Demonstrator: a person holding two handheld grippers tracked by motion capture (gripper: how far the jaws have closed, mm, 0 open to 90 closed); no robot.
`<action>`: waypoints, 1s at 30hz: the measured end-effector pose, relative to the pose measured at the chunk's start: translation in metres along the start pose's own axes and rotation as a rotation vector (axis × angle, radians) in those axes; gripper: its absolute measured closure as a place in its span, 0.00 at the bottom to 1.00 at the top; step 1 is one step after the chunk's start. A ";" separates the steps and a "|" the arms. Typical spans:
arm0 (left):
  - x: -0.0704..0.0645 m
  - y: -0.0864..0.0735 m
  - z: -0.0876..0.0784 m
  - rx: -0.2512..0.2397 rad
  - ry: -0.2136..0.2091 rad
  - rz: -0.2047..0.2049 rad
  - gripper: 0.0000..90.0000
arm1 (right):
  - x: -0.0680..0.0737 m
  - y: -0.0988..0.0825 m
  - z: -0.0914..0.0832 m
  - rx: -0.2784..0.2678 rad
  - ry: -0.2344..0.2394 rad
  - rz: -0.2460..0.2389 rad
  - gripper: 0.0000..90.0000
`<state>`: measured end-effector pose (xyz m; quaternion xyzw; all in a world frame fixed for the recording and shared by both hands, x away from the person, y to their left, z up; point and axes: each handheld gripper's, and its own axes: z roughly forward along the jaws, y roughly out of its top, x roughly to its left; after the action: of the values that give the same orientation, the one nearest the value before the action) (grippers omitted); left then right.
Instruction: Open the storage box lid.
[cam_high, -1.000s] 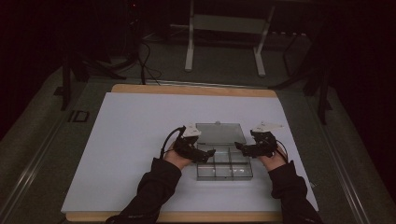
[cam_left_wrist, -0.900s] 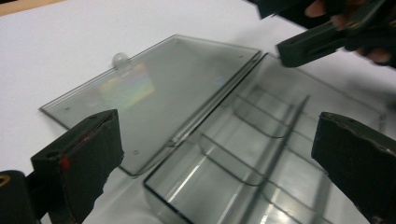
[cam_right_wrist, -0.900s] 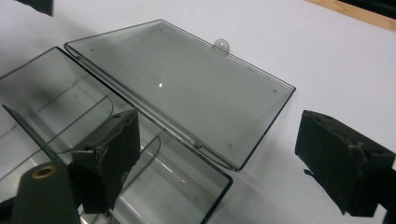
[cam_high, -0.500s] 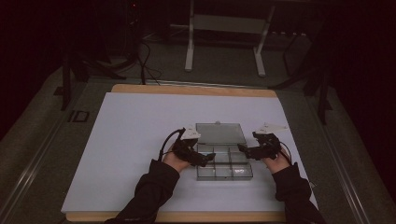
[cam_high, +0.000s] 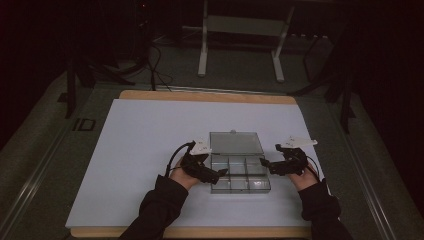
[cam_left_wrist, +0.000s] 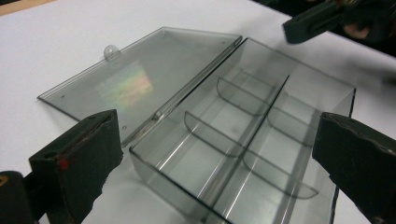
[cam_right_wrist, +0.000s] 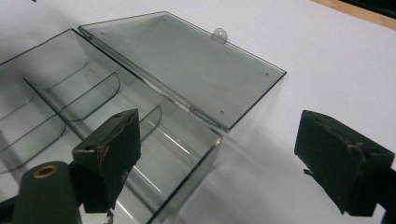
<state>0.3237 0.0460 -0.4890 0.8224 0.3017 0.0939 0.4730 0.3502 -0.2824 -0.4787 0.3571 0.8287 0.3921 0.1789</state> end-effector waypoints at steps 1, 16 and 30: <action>-0.001 -0.001 -0.001 0.003 0.007 0.002 0.03 | 0.000 -0.001 -0.002 0.002 0.001 0.000 0.16; -0.004 -0.024 -0.021 0.012 0.057 0.016 0.03 | -0.001 -0.016 -0.024 -0.023 -0.016 0.017 0.16; -0.001 -0.049 -0.043 0.011 0.103 -0.019 0.03 | -0.008 -0.048 -0.037 -0.024 -0.071 0.059 0.16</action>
<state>0.2834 0.0946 -0.5063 0.8163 0.3340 0.1298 0.4531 0.3122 -0.3283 -0.4922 0.3931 0.8060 0.3943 0.2010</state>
